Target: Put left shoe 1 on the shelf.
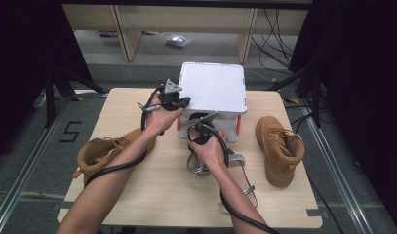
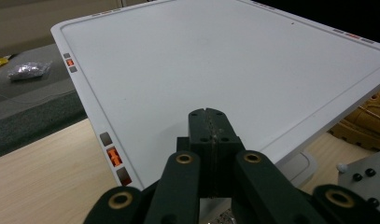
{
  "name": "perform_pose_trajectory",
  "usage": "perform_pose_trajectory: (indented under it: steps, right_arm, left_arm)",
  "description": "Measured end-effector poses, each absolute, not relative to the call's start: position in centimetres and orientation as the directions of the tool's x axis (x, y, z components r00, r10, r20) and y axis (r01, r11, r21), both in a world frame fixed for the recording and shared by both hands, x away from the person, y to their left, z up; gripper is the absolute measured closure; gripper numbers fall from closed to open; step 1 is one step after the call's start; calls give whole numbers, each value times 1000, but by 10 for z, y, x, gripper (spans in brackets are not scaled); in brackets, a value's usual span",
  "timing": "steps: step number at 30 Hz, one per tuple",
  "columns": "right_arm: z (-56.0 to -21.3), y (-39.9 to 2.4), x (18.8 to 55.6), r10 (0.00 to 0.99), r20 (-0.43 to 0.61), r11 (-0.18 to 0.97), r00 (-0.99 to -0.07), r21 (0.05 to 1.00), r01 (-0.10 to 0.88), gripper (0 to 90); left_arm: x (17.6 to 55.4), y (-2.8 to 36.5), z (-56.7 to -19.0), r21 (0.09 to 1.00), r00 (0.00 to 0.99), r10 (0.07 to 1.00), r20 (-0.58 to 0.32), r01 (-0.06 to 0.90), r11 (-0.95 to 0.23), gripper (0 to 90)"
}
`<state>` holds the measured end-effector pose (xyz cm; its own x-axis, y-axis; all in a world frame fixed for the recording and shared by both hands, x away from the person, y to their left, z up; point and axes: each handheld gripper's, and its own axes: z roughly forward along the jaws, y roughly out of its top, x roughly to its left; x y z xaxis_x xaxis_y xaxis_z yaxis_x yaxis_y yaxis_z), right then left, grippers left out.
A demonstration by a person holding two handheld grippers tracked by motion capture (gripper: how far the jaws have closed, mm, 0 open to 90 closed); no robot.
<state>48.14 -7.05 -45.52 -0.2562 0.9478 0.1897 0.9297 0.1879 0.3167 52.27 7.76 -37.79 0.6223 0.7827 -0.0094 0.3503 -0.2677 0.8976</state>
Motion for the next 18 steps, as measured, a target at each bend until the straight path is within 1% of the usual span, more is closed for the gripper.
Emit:
perform_pose_trajectory:
  steps: [5, 7, 8, 10, 11, 12, 13, 14, 15, 16, 17, 18]
  right_arm:
    - [-458, -70, 484, 951, 185, 182, -246, 307, 934, 421]
    - [-461, -70, 486, 951, 176, 184, -253, 335, 924, 421]
    - [-462, -73, 488, 941, 152, 240, -302, 326, 914, 421]
    - [-461, -69, 488, 952, 170, 194, -253, 300, 934, 421]
    - [-456, -62, 486, 969, 197, 100, -146, 225, 969, 421]
    - [-461, -67, 489, 958, 174, 174, -229, 281, 944, 421]
    - [-464, -69, 491, 948, 160, 213, -274, 320, 923, 421]
    - [-463, -68, 491, 952, 167, 200, -257, 299, 933, 421]
    - [-469, -73, 496, 922, 135, 290, -362, 381, 878, 421]
    - [-468, -70, 495, 935, 156, 251, -319, 347, 904, 420]
    - [-471, -72, 498, 920, 120, 298, -372, 402, 866, 420]
    - [-465, -67, 494, 946, 152, 234, -287, 297, 926, 420]
  left_arm:
    - [523, 77, -378, 902, 619, 785, -21, 351, -252, 896]
    - [523, 77, -379, 903, 619, 785, -22, 350, -251, 896]
    - [523, 77, -379, 902, 619, 785, -20, 349, -252, 896]
    - [523, 77, -379, 902, 619, 785, -19, 349, -253, 896]
    - [523, 77, -379, 902, 619, 785, -20, 349, -253, 896]
    - [523, 77, -379, 902, 619, 785, -21, 349, -252, 896]
    - [523, 77, -379, 903, 619, 785, -21, 350, -251, 896]
    - [523, 77, -379, 903, 619, 785, -23, 350, -250, 896]
    - [523, 77, -379, 903, 619, 785, -23, 350, -250, 896]
    - [523, 77, -379, 903, 618, 786, -22, 350, -250, 896]
    - [523, 77, -379, 903, 619, 785, -22, 350, -250, 896]
    - [523, 77, -379, 903, 619, 785, -23, 350, -249, 896]
